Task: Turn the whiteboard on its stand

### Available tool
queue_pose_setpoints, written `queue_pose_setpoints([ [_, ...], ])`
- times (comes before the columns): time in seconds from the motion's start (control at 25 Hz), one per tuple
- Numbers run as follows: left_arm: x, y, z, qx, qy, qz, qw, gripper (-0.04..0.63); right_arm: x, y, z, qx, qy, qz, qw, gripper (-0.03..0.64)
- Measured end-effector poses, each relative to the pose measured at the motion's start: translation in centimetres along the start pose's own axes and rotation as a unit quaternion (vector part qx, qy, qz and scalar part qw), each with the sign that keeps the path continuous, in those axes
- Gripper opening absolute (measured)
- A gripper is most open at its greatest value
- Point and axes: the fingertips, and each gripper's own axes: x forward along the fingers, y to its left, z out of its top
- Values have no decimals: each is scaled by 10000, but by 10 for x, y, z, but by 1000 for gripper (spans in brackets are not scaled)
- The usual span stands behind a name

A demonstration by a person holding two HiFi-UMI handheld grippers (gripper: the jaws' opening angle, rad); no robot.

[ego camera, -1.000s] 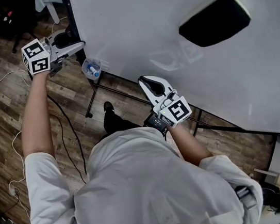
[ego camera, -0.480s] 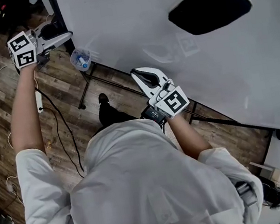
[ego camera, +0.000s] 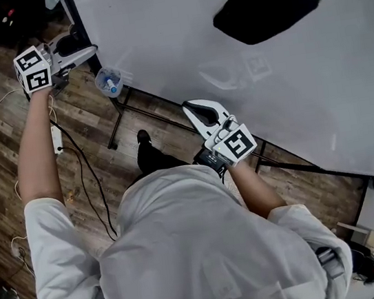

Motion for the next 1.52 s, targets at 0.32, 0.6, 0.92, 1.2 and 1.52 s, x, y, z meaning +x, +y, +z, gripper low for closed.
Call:
queue_pose_setpoints([
  [0.32,-1,4,-2,36,102,168,9998,262,15,5,1,32,14,100,9999,9],
  [0.6,-29,-10,-2,713,962,806,9895,310,0,15,16,34,-182,82,9998,9],
  [0.92,-92,-78,45,991,-425,2548,9610,283,-38,36,17,114,-236,-252,9993,9],
  [1.2,-76,-173,19,946,-895,3104,9416,113,-88,38,14,148,-444,-1136,9924,2],
  [1.52,-19,-246,-42,452,-873,3080,9463,5,-160,40,1,297,-399,-2210,9740,1],
])
